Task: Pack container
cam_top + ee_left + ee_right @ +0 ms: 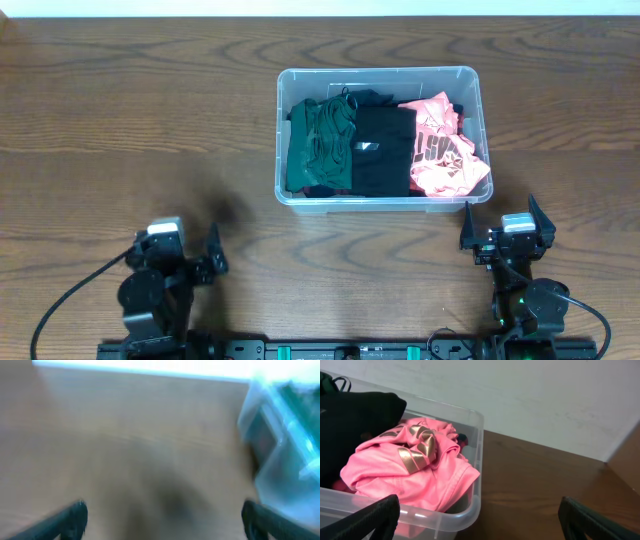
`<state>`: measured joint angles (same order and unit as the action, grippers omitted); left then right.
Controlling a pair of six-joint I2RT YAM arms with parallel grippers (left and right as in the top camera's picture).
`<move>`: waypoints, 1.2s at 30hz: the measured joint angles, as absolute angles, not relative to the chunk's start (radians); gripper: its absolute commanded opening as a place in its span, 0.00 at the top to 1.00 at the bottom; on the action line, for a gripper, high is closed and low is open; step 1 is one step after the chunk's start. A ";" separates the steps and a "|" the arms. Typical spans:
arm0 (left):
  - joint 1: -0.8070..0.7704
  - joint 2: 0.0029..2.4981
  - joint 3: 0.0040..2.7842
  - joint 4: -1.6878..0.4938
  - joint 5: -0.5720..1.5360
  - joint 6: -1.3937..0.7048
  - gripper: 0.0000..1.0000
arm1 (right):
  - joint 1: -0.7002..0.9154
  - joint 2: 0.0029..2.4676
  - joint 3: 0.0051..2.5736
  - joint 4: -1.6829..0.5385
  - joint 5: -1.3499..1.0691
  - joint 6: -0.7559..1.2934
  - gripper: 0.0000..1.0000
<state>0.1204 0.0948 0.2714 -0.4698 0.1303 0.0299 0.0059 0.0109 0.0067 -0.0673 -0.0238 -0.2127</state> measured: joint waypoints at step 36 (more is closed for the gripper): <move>0.017 0.010 0.032 -0.044 0.123 0.030 0.02 | 0.006 0.012 0.007 -0.067 -0.023 -0.213 0.01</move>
